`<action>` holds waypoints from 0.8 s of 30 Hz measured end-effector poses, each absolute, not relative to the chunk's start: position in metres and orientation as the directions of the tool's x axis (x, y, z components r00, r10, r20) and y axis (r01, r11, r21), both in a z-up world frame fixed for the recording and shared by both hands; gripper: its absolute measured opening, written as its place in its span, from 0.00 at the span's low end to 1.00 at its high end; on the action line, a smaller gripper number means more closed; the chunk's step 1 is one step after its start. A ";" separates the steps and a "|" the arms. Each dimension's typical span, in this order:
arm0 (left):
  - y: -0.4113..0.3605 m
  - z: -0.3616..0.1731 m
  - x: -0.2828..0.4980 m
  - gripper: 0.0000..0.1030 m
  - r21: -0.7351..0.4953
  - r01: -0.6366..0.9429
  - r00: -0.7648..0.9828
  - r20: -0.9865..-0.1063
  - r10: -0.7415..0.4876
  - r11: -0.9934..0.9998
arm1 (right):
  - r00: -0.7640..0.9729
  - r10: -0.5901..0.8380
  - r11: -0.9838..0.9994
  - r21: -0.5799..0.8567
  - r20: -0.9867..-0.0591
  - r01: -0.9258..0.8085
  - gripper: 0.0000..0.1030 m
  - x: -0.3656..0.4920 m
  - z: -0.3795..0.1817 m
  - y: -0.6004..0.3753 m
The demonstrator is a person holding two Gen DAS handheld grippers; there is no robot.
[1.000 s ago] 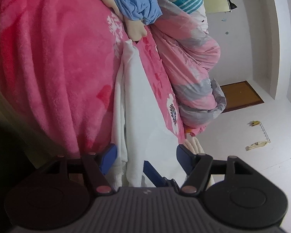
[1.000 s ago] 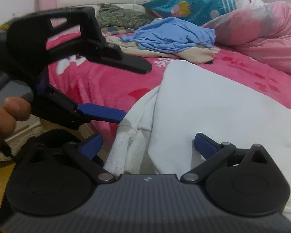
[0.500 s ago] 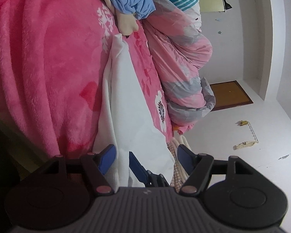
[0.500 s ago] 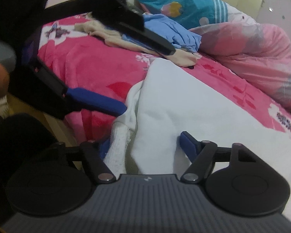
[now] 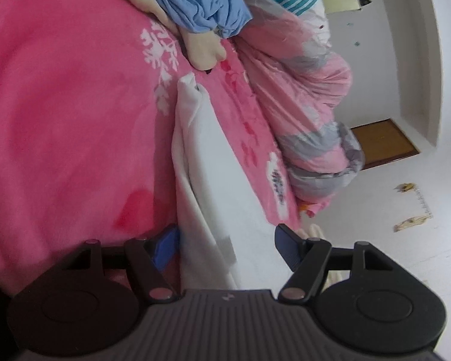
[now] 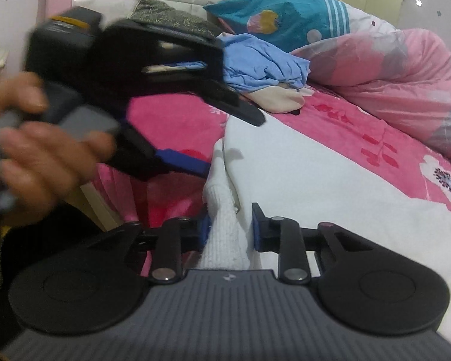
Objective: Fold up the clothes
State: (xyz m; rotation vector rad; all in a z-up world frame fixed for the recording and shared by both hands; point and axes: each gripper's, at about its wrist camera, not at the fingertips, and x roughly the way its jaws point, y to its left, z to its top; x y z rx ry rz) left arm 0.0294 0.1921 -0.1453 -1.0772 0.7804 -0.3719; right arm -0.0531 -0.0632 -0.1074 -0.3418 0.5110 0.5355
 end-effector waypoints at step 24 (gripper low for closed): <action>0.079 -0.030 0.115 0.14 -0.708 0.024 0.761 -0.445 -0.472 0.706 | 0.811 0.470 0.882 0.161 -0.349 -0.442 0.20 -0.054 -0.077 -0.180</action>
